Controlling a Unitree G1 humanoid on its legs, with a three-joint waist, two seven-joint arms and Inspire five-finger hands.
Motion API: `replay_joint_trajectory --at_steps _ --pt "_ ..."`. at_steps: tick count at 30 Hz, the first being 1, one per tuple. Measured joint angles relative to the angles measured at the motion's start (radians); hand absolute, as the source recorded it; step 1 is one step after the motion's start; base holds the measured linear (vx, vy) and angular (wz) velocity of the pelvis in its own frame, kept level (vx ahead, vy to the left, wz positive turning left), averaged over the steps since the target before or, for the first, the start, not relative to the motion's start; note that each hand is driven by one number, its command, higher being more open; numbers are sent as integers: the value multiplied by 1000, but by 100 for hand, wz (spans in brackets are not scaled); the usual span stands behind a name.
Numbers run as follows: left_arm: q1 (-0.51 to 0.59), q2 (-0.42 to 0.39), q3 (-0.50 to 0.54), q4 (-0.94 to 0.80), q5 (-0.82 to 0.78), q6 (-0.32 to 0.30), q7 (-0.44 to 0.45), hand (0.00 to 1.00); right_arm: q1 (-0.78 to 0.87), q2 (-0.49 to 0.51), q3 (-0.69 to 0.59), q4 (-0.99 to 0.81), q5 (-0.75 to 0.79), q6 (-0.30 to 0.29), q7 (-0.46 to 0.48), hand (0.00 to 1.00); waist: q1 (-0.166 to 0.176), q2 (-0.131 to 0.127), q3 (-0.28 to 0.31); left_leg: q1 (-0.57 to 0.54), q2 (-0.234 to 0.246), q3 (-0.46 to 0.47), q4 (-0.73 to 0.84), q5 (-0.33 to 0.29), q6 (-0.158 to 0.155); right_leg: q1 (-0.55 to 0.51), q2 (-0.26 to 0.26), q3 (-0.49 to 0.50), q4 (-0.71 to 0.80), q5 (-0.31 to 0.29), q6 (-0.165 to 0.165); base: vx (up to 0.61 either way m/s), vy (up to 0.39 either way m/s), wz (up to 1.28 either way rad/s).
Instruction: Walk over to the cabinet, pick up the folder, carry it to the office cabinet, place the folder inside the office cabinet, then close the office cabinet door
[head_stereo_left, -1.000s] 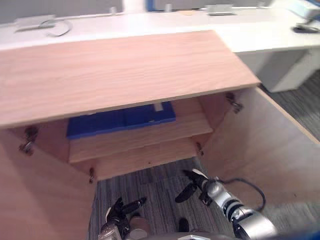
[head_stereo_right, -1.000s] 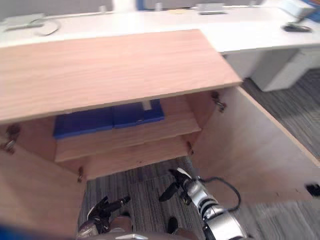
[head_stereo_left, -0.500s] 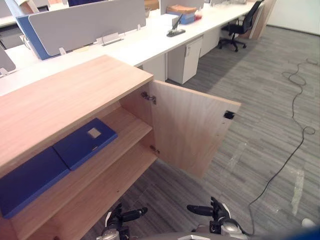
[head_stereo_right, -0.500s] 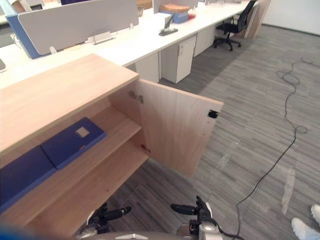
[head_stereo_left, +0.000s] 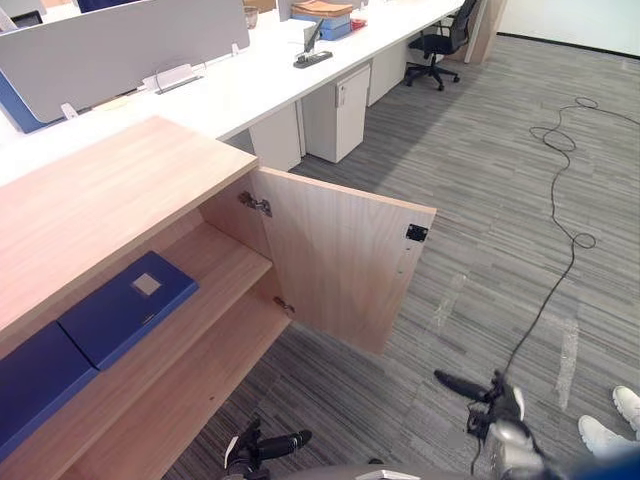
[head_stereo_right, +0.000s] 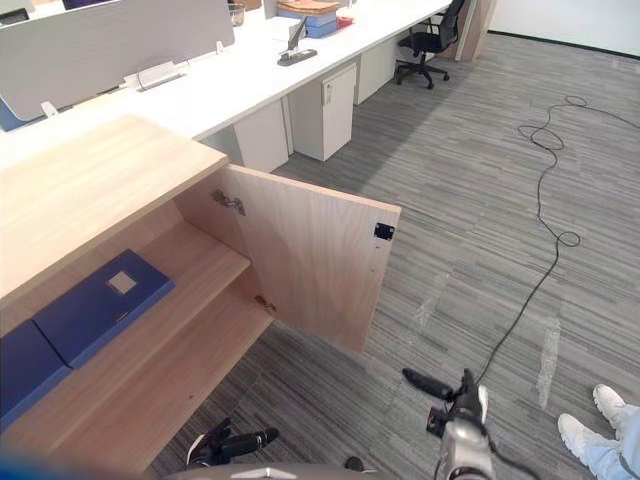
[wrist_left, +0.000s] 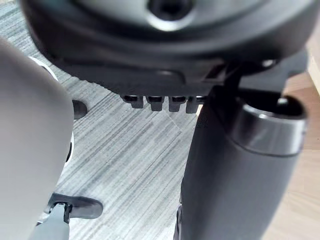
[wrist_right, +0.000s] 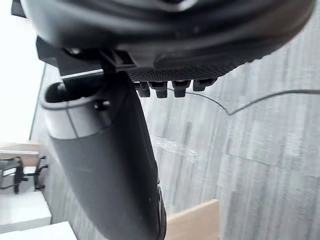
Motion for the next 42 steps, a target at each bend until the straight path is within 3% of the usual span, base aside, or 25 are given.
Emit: replay_joint_trajectory --at_steps 6,9,18,26,34,37,40,42 --pt "0 21 -35 0 0 0 0 100 -219 -146 16 49 8 -36 -14 100 2 -1 2 -18 -33 -45 0 2 3 7 -30 -1 -36 35 9 -24 73 7" --pt "0 35 -35 8 0 -1 -1 100 -332 -199 97 110 48 -46 -4 100 8 -2 3 -20 -41 -62 1 2 3 19 -37 -3 -61 56 13 -103 48 6" --pt "29 77 24 45 0 16 2 100 -550 -235 295 148 116 -48 75 100 30 -4 37 -51 -52 -91 4 -3 11 17 -35 10 -139 125 15 -144 10 -4" --pt "56 70 46 42 2 19 4 100 -588 -284 530 96 116 -58 186 100 29 -1 44 -52 -52 -114 5 -3 12 17 -35 0 -139 126 14 -20 3 3" --pt "58 72 45 38 21 11 1 100 -589 -354 686 51 71 -71 220 100 21 -3 59 -52 -54 -116 4 -2 12 17 -35 8 -139 126 15 -32 12 -3" --pt "58 74 46 38 21 2 3 100 -589 -387 776 -3 61 -72 222 100 10 -4 70 -52 -54 -114 4 -3 12 12 -33 18 -140 129 15 -55 6 -11" --pt "58 80 45 40 35 2 4 100 -589 -460 953 -118 35 -72 239 100 -6 -8 72 -52 -49 -99 2 -4 10 -3 -23 42 -140 135 11 -35 -5 -27" --pt "48 87 41 54 59 3 -1 100 -589 -548 1144 -242 28 -72 300 100 -23 -11 71 -48 -39 -96 5 -4 9 -5 -12 56 -139 137 7 -13 -32 -24"
